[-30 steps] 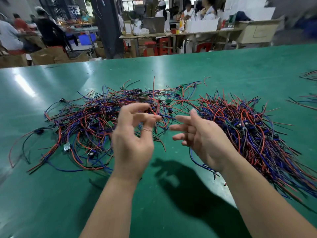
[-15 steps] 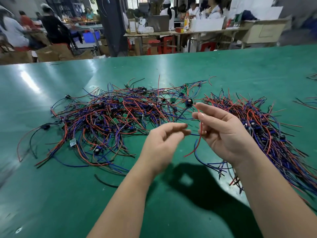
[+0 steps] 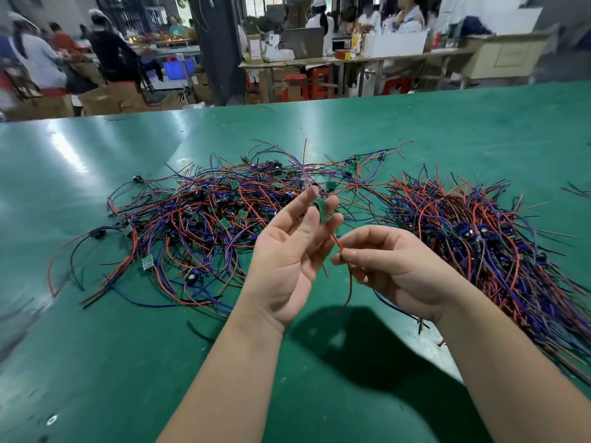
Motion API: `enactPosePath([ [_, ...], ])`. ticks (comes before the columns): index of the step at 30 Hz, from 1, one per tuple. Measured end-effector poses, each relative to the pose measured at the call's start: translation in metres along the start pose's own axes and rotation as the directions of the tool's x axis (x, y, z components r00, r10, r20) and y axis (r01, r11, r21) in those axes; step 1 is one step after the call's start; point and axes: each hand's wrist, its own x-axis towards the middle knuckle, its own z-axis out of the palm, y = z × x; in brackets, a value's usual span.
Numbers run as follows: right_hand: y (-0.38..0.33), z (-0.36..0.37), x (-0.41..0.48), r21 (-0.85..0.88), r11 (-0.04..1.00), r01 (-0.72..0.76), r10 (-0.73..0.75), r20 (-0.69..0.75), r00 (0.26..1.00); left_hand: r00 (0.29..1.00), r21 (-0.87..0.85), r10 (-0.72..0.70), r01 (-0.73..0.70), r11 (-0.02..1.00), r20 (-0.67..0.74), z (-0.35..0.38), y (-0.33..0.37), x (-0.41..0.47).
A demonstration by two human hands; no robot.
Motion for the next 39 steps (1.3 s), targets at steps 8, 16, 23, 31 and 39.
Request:
enactPosePath([
  [8, -0.008, -0.003, 0.0, 0.144, 0.98, 0.136, -0.105, -0.208, 0.973, 0.969, 0.699, 0.236, -0.219, 0.681, 0.073, -0.004, -0.013, -0.002],
  [16, -0.039, -0.01, 0.003, -0.284, 0.95, 0.128, -0.225, -0.345, 0.911, 0.99, 0.961, 0.102, -0.122, 0.25, 0.099, -0.013, -0.015, 0.0],
  [23, -0.122, -0.042, 0.087, -0.469, 0.846, 0.255, -0.468, -0.422, 0.776, 0.853, 0.844, 0.282, 0.499, -0.194, -0.439, -0.06, 0.017, 0.006],
  [31, -0.115, -0.057, 0.146, -0.579, 0.767, 0.277, -0.6, -0.493, 0.63, 0.794, 0.778, 0.382, 0.579, -0.242, -0.472, -0.067, 0.017, 0.011],
  [39, -0.113, -0.061, 0.159, -0.835, 0.496, -0.241, -0.349, -0.445, 0.825, 0.76, 0.921, 0.557, 0.388, 0.023, -0.334, -0.059, 0.023, 0.01],
])
